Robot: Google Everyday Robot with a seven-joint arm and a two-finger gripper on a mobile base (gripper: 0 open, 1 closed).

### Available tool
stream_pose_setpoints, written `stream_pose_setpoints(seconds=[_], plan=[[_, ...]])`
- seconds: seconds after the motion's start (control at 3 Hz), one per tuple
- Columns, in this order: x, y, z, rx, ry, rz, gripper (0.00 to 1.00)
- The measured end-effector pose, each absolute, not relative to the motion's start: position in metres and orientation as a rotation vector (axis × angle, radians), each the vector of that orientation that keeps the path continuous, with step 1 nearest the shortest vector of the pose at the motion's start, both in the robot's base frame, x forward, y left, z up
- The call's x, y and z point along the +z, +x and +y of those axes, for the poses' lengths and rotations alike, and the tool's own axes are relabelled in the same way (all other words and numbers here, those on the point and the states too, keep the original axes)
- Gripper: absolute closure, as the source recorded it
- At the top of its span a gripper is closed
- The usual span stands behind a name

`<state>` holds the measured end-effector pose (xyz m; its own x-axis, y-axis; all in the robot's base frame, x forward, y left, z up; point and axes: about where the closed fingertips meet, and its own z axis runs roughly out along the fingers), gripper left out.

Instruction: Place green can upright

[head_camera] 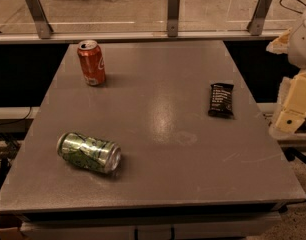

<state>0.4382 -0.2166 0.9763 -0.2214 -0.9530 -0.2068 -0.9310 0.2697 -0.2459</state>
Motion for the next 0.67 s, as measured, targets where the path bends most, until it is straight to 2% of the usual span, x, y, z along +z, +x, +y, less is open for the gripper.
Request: stream_pose_setpoints(seconds=[0.33, 0.67], plan=[[0.979, 0.439, -0.216, -0.097, -1.721, 2.221, 0.0], [0.981, 0.443, -0.179, -0.002, -1.728, 2.152, 0.0]])
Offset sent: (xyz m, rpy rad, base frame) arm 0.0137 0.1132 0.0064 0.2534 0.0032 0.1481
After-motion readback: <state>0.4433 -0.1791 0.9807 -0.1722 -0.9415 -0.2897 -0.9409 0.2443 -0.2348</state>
